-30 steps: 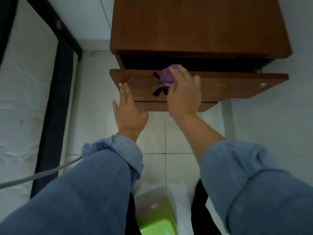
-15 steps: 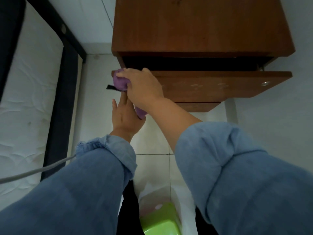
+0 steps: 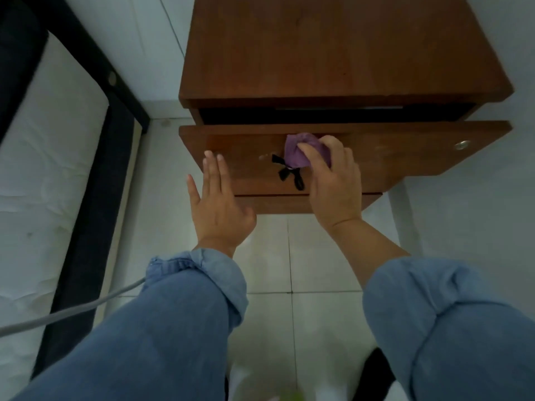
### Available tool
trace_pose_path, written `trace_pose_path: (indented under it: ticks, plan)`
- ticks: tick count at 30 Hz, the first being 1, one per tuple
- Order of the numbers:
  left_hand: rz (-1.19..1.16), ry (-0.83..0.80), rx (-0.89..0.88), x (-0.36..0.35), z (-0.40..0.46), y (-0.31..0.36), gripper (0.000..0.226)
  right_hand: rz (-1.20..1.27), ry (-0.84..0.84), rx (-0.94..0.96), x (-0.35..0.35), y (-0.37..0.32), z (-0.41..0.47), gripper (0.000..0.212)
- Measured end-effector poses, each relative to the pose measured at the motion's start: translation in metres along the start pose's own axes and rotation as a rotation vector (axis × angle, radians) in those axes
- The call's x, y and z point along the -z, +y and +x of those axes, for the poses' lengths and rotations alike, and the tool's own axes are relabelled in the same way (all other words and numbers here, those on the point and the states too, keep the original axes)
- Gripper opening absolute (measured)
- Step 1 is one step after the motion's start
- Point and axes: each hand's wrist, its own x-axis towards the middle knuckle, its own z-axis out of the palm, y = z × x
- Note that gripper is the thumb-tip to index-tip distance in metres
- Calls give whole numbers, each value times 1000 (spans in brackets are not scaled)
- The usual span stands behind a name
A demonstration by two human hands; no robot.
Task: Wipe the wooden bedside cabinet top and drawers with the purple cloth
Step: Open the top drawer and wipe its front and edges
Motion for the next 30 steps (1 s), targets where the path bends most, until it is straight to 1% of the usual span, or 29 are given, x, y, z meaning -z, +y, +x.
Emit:
trace_pose_path:
  ticks: [4,7,9,13,15,19,23,25,28,30]
  plan:
    - [11,168,29,-29,21,7,95,-65,178,46,-36,8,7,43]
    - [-9,293,66,-51,42,15,88,-148,321,69,-64,17,20,48]
    - [-41,378,90,-66,58,21,83,-205,387,102,-83,23,30,53]
    - [-96,517,141,-93,83,30,82,-291,528,149,-113,35,43,62]
    - [-108,590,145,-108,91,30,81,-310,601,186,-128,41,45,61]
    - [-136,677,144,-116,101,31,85,-335,672,229,-138,46,51,58]
    - [-135,713,130,-120,103,31,88,-301,699,246,-139,47,55,62]
    - [-136,709,113,-119,100,30,88,-287,684,246,-136,48,53,60]
    - [-141,680,76,-115,93,26,87,-278,591,230,-129,46,47,55]
    - [-152,649,41,-111,87,21,86,-289,510,223,-123,45,44,58]
